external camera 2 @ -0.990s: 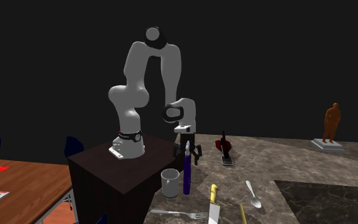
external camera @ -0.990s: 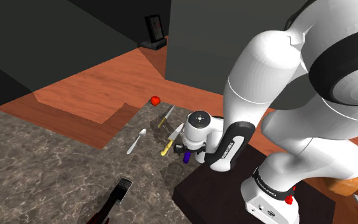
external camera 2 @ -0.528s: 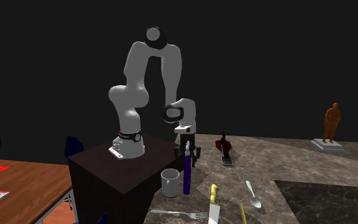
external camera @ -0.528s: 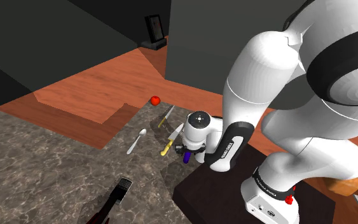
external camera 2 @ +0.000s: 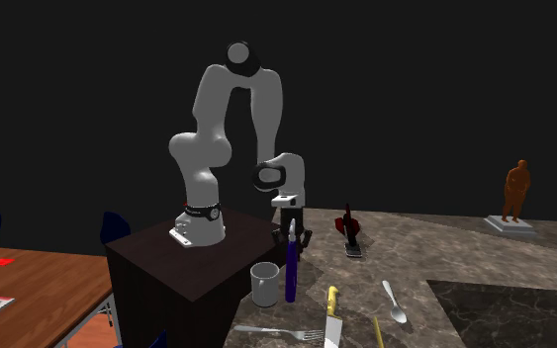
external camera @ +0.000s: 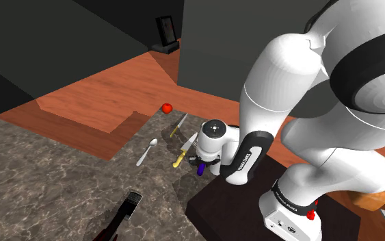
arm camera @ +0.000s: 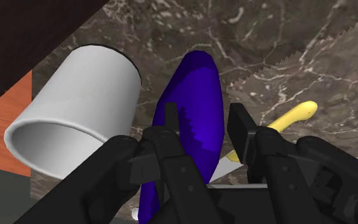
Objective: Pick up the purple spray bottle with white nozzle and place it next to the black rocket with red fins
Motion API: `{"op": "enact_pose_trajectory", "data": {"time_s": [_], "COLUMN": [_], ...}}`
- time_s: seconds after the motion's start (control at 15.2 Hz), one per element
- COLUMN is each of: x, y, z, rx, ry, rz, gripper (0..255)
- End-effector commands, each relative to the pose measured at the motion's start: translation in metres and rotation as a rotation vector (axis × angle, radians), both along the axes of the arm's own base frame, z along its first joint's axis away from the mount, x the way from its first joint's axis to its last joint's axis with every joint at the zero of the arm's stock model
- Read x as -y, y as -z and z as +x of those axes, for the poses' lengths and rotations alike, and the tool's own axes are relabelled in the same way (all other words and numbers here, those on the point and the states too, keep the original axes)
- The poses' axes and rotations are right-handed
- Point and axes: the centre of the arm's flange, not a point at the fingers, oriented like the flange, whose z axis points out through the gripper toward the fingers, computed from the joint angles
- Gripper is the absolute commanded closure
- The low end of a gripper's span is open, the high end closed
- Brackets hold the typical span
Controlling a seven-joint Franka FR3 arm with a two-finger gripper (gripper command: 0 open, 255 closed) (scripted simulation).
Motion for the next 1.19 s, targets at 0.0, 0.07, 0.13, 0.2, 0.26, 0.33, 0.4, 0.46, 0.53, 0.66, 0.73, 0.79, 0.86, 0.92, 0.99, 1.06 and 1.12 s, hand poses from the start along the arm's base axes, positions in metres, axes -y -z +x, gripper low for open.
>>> {"op": "enact_pose_trajectory", "data": {"time_s": [0.0,0.07,0.13,0.2,0.26,0.33,0.4,0.46,0.53,0.66,0.73,0.79,0.86,0.92,0.99,1.06,1.12], "x": [0.0,0.0,0.0,0.0,0.0,0.0,0.0,0.0,0.0,0.0,0.0,0.0,0.0,0.0,0.0,0.0,0.0], "y": [0.0,-0.005,-0.01,-0.016,-0.021,-0.026,-0.031,-0.037,-0.042,-0.053,-0.058,-0.063,-0.068,-0.074,-0.079,-0.084,-0.09], "z": [0.0,0.0,0.0,0.0,0.0,0.0,0.0,0.0,0.0,0.0,0.0,0.0,0.0,0.0,0.0,0.0,0.0], "rx": [-0.001,-0.001,-0.001,-0.001,-0.001,-0.001,-0.001,-0.001,-0.001,-0.001,-0.001,-0.001,-0.001,-0.001,-0.001,-0.001,-0.001], "ry": [0.001,0.001,0.001,0.001,0.001,0.001,0.001,0.001,0.001,0.001,0.001,0.001,0.001,0.001,0.001,0.001,0.001], "rz": [-0.001,-0.001,-0.001,-0.001,-0.001,-0.001,-0.001,-0.001,-0.001,-0.001,-0.001,-0.001,-0.001,-0.001,-0.001,-0.001,-0.001], "gripper": [255,255,255,255,255,255,255,255,255,255,255,255,255,255,255,255,255]}}
